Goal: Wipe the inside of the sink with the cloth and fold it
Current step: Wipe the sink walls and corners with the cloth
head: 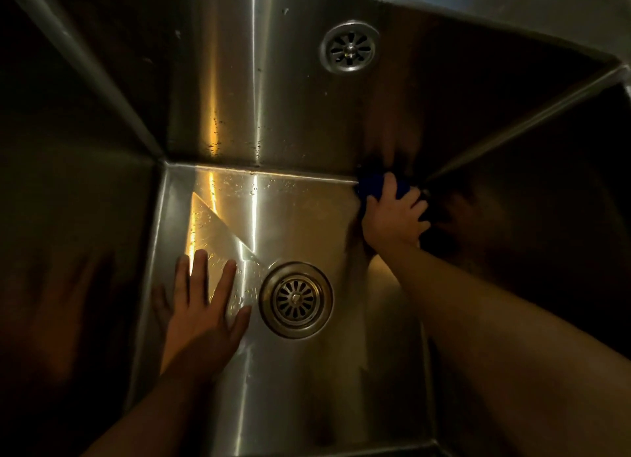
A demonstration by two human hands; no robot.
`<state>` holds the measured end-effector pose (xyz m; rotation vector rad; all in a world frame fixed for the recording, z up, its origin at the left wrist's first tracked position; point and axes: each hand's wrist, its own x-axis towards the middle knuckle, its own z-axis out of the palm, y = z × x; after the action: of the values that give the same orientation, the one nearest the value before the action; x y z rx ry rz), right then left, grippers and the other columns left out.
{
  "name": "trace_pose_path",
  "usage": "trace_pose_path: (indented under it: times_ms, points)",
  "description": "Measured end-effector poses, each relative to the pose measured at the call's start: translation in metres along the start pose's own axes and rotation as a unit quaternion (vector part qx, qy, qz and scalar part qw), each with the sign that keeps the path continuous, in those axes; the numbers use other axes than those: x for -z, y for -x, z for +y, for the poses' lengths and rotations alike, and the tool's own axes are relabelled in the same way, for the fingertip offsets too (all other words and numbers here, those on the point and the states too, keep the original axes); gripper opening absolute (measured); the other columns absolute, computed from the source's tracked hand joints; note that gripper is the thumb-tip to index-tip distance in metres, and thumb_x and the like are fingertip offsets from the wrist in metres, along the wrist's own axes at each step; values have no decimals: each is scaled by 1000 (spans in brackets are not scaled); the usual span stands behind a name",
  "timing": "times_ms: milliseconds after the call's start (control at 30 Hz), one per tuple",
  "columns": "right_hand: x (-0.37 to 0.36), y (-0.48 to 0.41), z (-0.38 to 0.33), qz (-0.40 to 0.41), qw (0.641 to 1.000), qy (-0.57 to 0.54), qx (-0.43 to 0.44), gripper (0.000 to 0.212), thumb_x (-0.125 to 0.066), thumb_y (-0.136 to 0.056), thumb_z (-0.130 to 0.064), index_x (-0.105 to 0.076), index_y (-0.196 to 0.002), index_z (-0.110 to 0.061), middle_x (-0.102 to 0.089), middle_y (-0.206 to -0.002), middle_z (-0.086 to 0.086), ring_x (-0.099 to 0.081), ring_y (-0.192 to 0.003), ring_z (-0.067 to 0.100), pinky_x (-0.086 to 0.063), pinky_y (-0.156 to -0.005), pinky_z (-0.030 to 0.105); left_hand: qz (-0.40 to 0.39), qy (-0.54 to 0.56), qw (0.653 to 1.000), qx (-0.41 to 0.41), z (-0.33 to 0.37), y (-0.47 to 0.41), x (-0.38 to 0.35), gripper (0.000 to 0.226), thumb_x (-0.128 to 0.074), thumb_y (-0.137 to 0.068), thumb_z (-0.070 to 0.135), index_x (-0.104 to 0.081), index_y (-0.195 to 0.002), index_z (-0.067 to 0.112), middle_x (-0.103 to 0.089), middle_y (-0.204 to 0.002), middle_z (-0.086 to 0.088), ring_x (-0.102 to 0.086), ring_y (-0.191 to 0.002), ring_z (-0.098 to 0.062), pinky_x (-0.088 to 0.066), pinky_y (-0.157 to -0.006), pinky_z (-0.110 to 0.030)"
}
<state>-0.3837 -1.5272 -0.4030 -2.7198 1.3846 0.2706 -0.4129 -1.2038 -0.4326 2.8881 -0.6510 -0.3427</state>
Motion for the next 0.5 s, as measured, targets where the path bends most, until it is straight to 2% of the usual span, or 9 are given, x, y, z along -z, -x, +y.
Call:
trace_pose_path:
  times_ms: [167, 300, 500]
  points:
    - [0, 7, -14, -16, 998, -19, -55, 57, -38, -96, -48, -12, -146, -36, -22, -148, 21, -26, -130, 43, -32, -97, 62, 5, -13, 1000, -1, 1, 0, 0, 72, -35, -83, 61, -33, -147, 29, -10, -161, -12, -1, -148, -33, -8, -111, -65]
    - [-3, 23, -46, -24, 993, -57, -97, 58, -40, -96, -46, -12, -146, -34, -22, -146, 23, -27, -127, 43, -32, -96, 64, 14, -15, 1000, 11, 0, -1, 1, 74, -33, -84, 62, -29, -149, 27, -12, -160, -12, -3, -148, -32, -6, -112, -62]
    - [-8, 57, -121, -61, 992, -93, -60, 60, -44, -94, -45, -13, -143, -30, -22, -141, 24, -27, -121, 42, -32, -90, 68, 50, -11, 998, 27, 3, -2, 1, 83, -38, -82, 60, -32, -147, 10, -24, -156, -18, -12, -148, -30, -11, -112, -58]
